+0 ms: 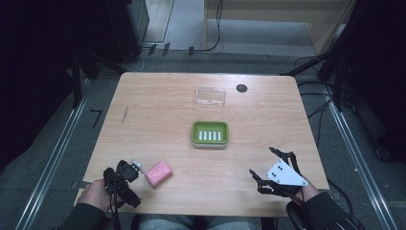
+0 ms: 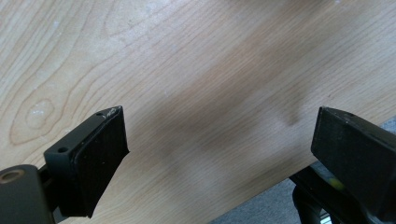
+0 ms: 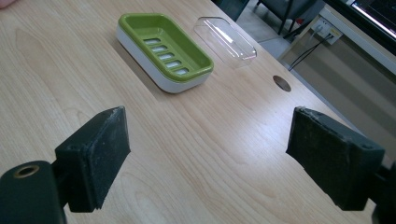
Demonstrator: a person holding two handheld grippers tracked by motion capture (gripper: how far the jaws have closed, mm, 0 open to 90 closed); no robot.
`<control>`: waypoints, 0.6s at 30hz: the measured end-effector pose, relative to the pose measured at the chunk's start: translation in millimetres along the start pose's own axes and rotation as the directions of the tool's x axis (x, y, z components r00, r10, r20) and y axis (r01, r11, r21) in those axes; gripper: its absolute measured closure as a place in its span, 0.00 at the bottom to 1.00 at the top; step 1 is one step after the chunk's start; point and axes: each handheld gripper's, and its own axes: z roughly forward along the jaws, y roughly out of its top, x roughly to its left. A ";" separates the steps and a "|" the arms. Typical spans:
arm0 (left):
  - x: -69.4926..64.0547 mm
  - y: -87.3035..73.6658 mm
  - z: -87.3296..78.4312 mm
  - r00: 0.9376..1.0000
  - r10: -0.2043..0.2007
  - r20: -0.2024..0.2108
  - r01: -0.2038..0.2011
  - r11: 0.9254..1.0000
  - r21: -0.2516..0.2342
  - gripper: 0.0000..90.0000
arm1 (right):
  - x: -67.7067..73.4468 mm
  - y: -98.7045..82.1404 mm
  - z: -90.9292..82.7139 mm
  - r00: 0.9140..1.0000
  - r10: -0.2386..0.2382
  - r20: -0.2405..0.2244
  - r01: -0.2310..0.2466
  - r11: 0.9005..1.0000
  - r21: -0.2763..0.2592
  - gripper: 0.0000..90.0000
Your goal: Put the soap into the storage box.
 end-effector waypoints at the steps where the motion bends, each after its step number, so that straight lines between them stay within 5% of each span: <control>1: -0.1 0.0 -0.3 1.000 0.000 0.006 0.000 1.000 0.000 0.04 | -0.1 -0.1 -0.2 1.000 -0.002 0.000 0.002 1.000 0.001 0.15; 18: -7.3 3.2 -6.8 0.999 0.041 0.002 -0.041 0.999 -0.004 0.02 | 0.6 -0.5 -1.0 1.000 -0.005 -0.001 0.005 1.000 0.005 0.15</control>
